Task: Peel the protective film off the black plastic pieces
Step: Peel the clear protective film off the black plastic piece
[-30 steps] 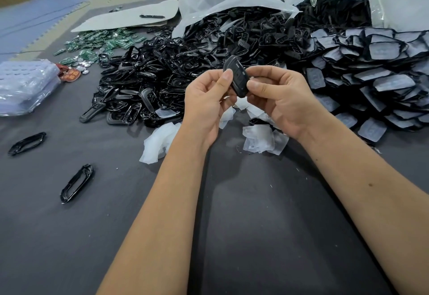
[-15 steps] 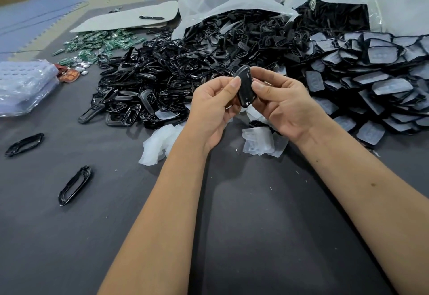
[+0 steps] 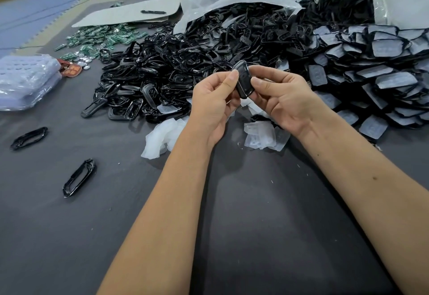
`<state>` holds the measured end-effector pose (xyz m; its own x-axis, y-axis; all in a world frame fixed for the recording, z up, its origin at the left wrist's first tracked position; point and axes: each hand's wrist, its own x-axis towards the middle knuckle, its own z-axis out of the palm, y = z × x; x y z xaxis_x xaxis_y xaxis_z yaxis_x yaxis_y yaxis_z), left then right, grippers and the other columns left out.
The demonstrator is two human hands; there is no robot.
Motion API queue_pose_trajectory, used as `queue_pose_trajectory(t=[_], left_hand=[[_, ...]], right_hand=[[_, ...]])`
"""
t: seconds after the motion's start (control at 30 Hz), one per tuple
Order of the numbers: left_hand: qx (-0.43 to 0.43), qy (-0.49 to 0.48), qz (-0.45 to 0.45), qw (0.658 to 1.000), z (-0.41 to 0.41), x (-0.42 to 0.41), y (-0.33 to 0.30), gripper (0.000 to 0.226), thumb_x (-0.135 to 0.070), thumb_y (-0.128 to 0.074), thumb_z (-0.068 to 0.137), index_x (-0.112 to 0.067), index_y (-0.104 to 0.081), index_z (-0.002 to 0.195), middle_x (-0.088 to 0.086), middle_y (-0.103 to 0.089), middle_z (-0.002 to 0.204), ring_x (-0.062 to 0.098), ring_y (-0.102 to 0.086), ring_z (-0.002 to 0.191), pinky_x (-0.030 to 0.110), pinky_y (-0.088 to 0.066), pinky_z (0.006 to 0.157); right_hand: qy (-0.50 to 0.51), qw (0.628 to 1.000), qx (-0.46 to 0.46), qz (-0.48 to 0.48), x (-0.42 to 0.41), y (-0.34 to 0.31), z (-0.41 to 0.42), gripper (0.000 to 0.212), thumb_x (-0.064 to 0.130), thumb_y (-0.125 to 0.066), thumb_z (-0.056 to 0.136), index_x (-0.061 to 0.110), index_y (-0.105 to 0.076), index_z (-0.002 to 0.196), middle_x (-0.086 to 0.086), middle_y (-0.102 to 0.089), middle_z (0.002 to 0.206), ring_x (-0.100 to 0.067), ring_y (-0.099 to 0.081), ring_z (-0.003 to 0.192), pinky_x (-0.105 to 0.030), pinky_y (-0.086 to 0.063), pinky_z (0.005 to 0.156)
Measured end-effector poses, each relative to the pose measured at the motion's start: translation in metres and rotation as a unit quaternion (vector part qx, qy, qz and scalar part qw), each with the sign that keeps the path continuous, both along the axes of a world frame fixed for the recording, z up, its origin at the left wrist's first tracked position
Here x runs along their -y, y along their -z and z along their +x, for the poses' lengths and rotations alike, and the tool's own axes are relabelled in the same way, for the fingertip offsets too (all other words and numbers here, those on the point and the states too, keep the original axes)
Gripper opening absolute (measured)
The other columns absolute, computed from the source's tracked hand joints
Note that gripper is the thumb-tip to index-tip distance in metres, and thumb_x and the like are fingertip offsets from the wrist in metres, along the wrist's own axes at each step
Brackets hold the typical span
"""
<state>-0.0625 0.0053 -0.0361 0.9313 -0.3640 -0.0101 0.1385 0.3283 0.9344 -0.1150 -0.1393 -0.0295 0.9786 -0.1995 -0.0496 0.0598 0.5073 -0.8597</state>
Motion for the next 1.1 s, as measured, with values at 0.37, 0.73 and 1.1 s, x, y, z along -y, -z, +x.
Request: queue_pose_trajectory(t=[0.37, 0.73, 1.1], left_hand=[[-0.047, -0.002, -0.014, 0.999, 0.000, 0.001, -0.003, 0.022, -0.011, -0.061, 0.104, -0.006, -0.068, 0.084, 0.005, -0.066, 0.075, 0.006, -0.053, 0.059, 0.015, -0.046, 0.051], [0.013, -0.022, 0.010, 1.000, 0.002, 0.024, -0.008, 0.028, -0.026, -0.057, 0.107, -0.003, -0.072, 0.103, 0.014, -0.078, 0.096, 0.028, -0.077, 0.087, 0.031, -0.062, 0.081], [0.341, 0.003, 0.239, 0.909, -0.024, 0.153, -0.051, 0.051, -0.035, -0.053, 0.107, -0.010, -0.057, 0.063, -0.008, -0.050, 0.052, 0.005, -0.042, 0.058, 0.036, -0.035, 0.065]], right_hand=[[0.000, 1.000, -0.003, 0.023, 0.002, 0.004, 0.004, 0.022, -0.008, -0.065, 0.092, 0.004, -0.072, 0.109, -0.013, -0.075, 0.097, -0.017, -0.075, 0.081, -0.021, -0.059, 0.068], [0.226, 0.827, 0.066, -0.511, 0.031, -0.011, -0.004, 0.025, 0.001, -0.076, 0.087, 0.013, -0.081, 0.109, 0.003, -0.078, 0.093, -0.006, -0.073, 0.083, -0.027, -0.061, 0.083], [0.400, 0.584, -0.036, -0.706, 0.127, -0.045, -0.050, 0.031, 0.000, -0.060, 0.093, 0.015, -0.079, 0.111, -0.004, -0.075, 0.110, -0.024, -0.065, 0.106, -0.029, -0.049, 0.090]])
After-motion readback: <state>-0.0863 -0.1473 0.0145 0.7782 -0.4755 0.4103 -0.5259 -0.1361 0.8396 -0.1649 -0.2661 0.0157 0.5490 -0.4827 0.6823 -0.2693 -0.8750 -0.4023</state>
